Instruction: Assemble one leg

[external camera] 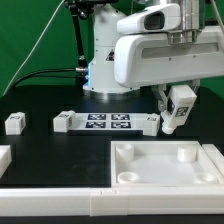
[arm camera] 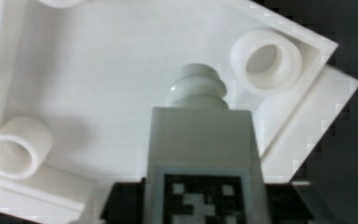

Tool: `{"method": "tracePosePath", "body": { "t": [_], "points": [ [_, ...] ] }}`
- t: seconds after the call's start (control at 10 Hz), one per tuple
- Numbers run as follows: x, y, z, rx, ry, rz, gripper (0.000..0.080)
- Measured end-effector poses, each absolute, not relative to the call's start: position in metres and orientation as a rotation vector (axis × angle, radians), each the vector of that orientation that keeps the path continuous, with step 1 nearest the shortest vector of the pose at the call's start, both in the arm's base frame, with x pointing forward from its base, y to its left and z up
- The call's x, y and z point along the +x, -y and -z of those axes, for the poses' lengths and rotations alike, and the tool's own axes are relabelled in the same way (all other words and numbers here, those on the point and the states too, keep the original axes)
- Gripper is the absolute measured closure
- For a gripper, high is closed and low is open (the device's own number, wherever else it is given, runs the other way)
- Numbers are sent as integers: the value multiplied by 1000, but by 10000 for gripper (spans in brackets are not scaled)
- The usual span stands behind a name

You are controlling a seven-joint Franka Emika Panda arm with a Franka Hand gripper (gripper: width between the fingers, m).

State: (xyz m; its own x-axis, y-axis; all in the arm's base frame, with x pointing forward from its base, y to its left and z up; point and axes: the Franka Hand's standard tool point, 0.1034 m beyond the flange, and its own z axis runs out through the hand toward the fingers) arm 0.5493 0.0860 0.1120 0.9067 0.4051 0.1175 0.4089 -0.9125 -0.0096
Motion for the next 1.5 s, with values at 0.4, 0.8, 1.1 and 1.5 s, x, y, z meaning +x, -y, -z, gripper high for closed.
{"method": "tracePosePath", "body": {
  "t": [0.4,0.8,1.1,1.5],
  "points": [
    [559,-82,-114,-3022,663,390,512],
    [577,-93,-115,-3010,620,437,512],
    [615,-99,-106,-2990,644,521,512],
    [615,-97,-104,-2985,643,588,512]
  ]
}}
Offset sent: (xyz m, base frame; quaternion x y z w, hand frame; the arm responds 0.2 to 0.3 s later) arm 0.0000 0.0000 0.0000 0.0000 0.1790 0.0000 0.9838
